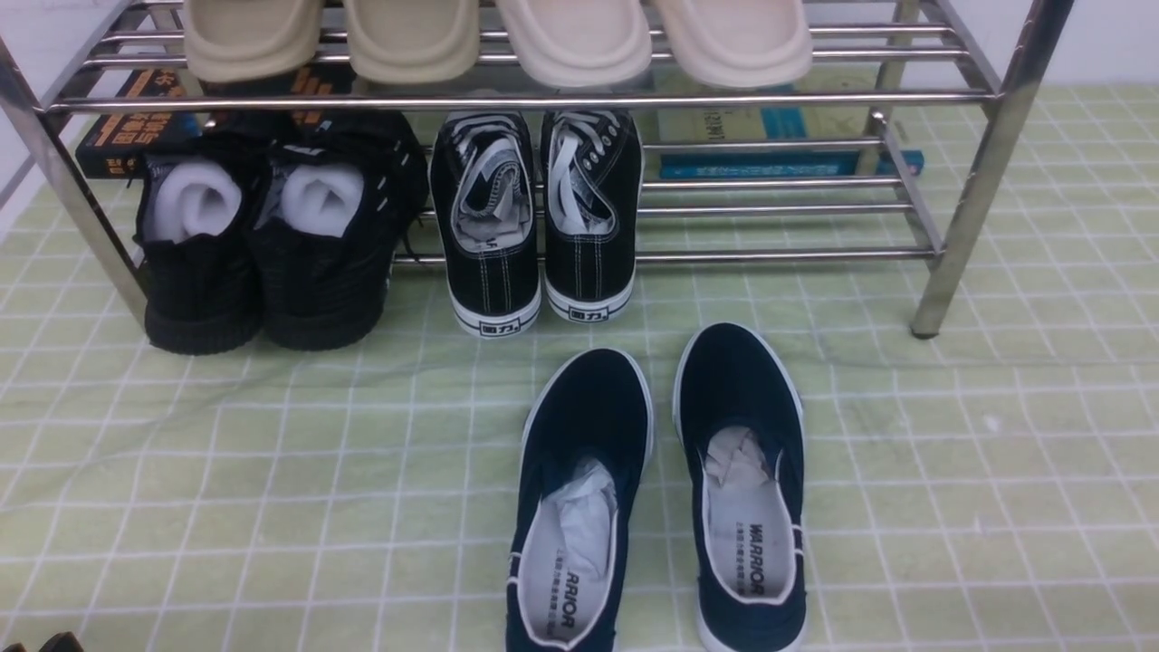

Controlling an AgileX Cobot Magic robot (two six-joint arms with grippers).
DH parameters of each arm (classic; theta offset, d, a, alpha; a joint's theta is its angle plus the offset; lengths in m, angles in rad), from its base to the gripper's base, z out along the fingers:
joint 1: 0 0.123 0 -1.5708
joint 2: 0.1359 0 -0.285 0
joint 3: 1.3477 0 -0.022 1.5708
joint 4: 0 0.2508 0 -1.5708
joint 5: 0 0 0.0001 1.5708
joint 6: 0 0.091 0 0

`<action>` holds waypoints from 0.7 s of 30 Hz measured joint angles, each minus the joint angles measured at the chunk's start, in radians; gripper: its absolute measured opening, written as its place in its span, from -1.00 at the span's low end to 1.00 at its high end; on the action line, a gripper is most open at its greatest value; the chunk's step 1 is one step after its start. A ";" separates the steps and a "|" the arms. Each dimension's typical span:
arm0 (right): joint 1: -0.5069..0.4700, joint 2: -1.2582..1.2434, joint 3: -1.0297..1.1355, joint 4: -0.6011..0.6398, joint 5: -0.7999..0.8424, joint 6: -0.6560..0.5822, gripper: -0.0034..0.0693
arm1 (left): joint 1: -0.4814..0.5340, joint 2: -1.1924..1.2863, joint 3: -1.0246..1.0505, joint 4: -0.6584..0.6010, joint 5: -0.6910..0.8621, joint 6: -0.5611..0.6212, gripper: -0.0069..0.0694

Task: Take the shoes off the shelf with your hand from the green coffee tablecloth.

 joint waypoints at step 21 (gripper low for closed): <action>-0.037 0.000 0.000 0.000 0.000 -0.001 -0.70 | 0.000 0.000 0.000 0.000 0.000 0.000 -0.19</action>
